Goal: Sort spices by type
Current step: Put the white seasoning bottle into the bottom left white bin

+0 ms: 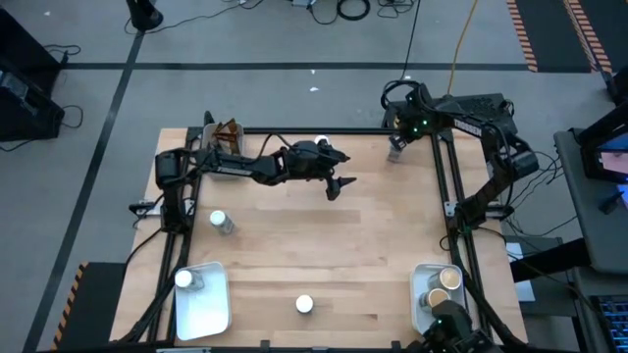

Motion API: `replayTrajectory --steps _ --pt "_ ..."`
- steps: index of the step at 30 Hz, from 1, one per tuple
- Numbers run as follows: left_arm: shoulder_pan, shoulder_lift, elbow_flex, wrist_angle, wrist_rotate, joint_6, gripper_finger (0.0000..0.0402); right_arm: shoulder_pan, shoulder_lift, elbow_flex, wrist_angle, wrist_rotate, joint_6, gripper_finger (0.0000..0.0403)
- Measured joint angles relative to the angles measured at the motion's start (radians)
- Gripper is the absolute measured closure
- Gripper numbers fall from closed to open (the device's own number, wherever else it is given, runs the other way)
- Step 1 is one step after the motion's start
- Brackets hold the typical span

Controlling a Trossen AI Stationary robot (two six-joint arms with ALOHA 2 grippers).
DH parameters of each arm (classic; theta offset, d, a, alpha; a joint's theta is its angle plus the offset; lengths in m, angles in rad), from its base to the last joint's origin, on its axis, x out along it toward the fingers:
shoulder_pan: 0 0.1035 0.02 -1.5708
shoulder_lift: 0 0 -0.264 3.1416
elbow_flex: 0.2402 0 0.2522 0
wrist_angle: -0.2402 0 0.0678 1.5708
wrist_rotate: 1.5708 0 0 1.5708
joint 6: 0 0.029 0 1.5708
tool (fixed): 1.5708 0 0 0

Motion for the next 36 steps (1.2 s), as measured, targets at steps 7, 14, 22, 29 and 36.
replayTrajectory --steps 7,14,22,29,36 --pt "-0.001 -0.001 0.000 0.008 0.004 -0.001 0.0052 0.059 -0.001 0.000 -0.039 0.029 0.021 0.0403" --pt "-0.013 -0.001 0.000 0.004 0.008 0.002 0.0052 0.134 -0.002 0.000 -0.059 0.054 0.041 0.0403" --pt "-0.013 -0.001 0.000 -0.012 0.008 0.010 0.0052 0.241 -0.002 0.000 -0.059 0.055 0.068 0.0403" --pt "-0.014 -0.001 0.000 -0.073 -0.067 0.026 0.0052 0.346 -0.002 0.000 -0.068 0.046 0.148 0.0403" --pt "-0.045 0.000 0.000 -0.085 -0.148 0.033 0.0052 0.460 -0.002 0.000 -0.071 0.046 0.277 0.0403"
